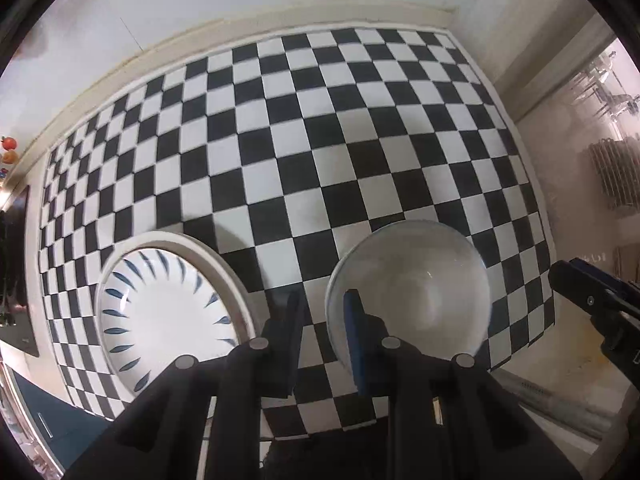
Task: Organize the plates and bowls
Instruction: 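Lift the nested bowl stack with both grippers and carry it toward the plates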
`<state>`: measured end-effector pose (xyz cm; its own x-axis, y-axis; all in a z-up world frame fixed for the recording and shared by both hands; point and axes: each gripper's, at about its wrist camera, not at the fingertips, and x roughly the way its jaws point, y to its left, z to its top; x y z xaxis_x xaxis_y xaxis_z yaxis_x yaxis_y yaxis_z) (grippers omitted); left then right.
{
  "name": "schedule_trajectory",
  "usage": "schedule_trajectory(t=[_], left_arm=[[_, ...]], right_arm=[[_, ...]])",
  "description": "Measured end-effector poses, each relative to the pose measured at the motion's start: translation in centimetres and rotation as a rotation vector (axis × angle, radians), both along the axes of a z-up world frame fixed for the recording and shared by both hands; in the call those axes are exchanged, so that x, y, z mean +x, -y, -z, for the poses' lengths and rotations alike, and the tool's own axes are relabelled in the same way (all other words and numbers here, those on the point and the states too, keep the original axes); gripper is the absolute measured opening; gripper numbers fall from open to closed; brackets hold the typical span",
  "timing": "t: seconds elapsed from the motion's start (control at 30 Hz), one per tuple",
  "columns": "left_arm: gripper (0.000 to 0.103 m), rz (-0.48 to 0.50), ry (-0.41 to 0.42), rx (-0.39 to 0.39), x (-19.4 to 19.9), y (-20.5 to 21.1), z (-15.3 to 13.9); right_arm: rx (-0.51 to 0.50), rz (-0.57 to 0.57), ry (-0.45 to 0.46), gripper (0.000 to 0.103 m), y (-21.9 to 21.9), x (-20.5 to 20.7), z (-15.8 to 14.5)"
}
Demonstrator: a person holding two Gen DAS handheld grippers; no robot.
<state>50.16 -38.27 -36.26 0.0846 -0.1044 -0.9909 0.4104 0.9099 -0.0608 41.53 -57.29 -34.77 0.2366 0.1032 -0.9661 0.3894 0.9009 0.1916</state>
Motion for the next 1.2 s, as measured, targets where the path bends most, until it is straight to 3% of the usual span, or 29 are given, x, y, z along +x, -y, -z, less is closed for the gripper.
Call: schedule_trajectory(t=[0.27, 0.77, 1.07, 1.2], left_arm=[[0.019, -0.039, -0.181, -0.097, 1.5, -0.4, 3.2], [0.022, -0.074, -0.319, -0.134, 3.0, -1.0, 7.4], [0.028, -0.082, -0.382, -0.204, 4.1, -1.0, 8.4], [0.037, -0.109, -0.451, -0.271, 4.7, -1.1, 9.6]], right_arm=[[0.15, -0.017, -0.038, 0.037, -0.5, 1.6, 3.8], [0.357, -0.017, -0.191, 0.038, -2.0, 2.8, 12.8], [0.422, -0.016, -0.194, 0.047, -2.7, 3.5, 14.8], [0.448, -0.014, -0.209, 0.049, -2.7, 4.4, 15.3]])
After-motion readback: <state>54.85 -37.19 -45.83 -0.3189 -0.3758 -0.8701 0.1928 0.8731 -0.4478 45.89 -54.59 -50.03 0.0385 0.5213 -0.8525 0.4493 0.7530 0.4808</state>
